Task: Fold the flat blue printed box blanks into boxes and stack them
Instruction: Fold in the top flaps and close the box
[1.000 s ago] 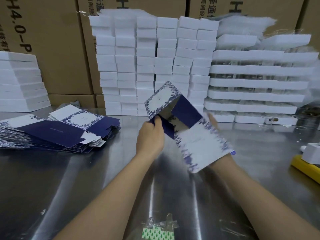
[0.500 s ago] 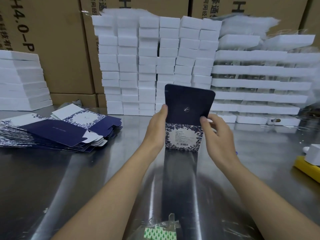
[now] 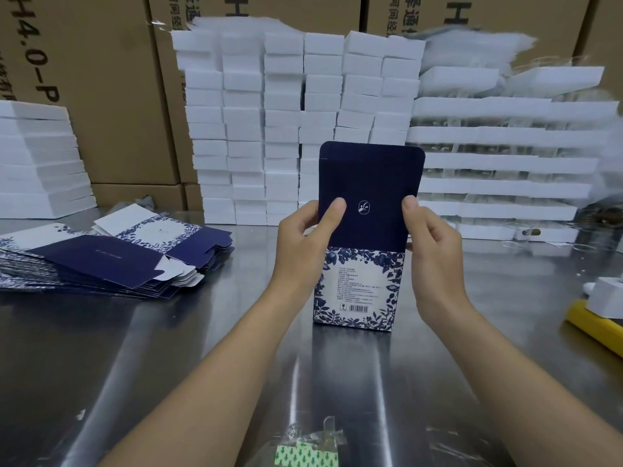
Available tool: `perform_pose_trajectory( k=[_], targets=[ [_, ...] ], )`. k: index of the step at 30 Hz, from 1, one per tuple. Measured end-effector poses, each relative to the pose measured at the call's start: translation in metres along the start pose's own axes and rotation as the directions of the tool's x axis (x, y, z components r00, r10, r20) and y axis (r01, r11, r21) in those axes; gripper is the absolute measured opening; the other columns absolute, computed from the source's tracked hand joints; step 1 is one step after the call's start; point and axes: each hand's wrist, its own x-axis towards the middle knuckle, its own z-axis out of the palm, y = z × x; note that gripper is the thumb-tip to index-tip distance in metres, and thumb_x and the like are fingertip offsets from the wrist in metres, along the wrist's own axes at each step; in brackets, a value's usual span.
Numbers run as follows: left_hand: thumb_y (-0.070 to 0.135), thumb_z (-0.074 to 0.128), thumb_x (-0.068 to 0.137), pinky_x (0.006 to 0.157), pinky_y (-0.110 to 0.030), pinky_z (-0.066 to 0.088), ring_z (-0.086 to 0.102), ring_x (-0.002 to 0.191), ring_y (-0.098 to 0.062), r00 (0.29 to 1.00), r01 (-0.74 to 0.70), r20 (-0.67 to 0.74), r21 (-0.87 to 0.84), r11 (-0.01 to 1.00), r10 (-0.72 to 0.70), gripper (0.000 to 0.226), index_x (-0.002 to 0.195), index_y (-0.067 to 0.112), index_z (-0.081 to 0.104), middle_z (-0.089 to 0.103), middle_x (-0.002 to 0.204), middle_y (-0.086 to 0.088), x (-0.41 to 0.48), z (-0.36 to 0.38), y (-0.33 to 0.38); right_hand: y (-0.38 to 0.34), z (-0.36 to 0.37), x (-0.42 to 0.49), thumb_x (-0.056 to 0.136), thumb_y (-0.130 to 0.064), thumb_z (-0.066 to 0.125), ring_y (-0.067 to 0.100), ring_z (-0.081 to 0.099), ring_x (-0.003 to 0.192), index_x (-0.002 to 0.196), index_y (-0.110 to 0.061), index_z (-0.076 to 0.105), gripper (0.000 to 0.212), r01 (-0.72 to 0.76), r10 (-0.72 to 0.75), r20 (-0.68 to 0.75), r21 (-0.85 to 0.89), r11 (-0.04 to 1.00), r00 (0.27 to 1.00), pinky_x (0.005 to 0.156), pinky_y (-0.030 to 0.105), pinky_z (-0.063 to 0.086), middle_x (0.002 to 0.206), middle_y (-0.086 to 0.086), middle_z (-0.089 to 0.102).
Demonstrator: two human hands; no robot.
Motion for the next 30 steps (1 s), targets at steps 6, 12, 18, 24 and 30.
perform_pose_trajectory(
  k=[6,12,18,24,30],
  targets=[
    [0.03,0.078,0.097,0.084,-0.03,0.063,0.078,0.101,-0.02,0.998,0.005,0.064,-0.006,1.0,-0.005,0.01,0.103,0.023,0.082,0.082,0.106,0.0,-0.001,0.003,0.0,-0.009,-0.001,0.006,0.1,-0.049,0.067,0.026,0.076,0.09,0.094,0.002,0.073,0.052,-0.131,0.134,0.004,0.214,0.968,0.991,0.08,0.039,0.063,0.099,0.016,0.079],
    [0.03,0.078,0.096,0.08,-0.03,0.063,0.079,0.098,-0.022,0.992,0.08,0.097,-0.053,0.995,-0.075,0.012,0.103,0.022,0.084,0.082,0.106,-0.003,-0.003,0.005,0.0,-0.013,-0.005,0.012,0.101,-0.038,0.067,0.027,0.08,0.087,0.087,-0.018,0.086,0.03,-0.304,0.306,0.037,0.277,0.912,0.951,0.067,0.036,0.064,0.099,0.011,0.082],
    [0.028,0.08,0.095,0.081,-0.026,0.062,0.079,0.1,-0.021,0.984,0.113,0.148,-0.079,0.99,-0.1,0.012,0.103,0.02,0.084,0.082,0.109,-0.004,-0.003,0.001,0.006,-0.022,-0.009,0.011,0.096,-0.057,0.068,0.025,0.08,0.097,0.1,-0.024,0.085,0.038,-0.318,0.301,0.104,0.281,0.906,0.948,0.069,0.033,0.064,0.109,0.006,0.081],
    [0.022,0.088,0.086,0.073,-0.022,0.059,0.08,0.087,-0.017,0.946,0.115,0.295,0.077,0.99,-0.133,0.006,0.089,0.017,0.085,0.083,0.097,-0.003,-0.002,-0.003,0.01,-0.021,-0.014,0.017,0.094,-0.05,0.072,0.031,0.08,0.094,0.098,-0.019,0.085,0.033,-0.406,0.397,0.084,0.244,0.881,0.914,0.085,0.05,0.065,0.104,0.009,0.082],
    [0.019,0.088,0.087,0.076,-0.026,0.06,0.079,0.09,-0.016,0.953,0.085,0.289,0.051,0.995,-0.096,0.011,0.094,0.014,0.083,0.083,0.099,-0.003,-0.003,0.0,0.012,-0.024,-0.017,0.018,0.094,-0.048,0.072,0.028,0.08,0.094,0.099,-0.019,0.085,0.032,-0.429,0.412,0.122,0.219,0.876,0.903,0.086,0.05,0.065,0.105,0.009,0.082]
  ],
)
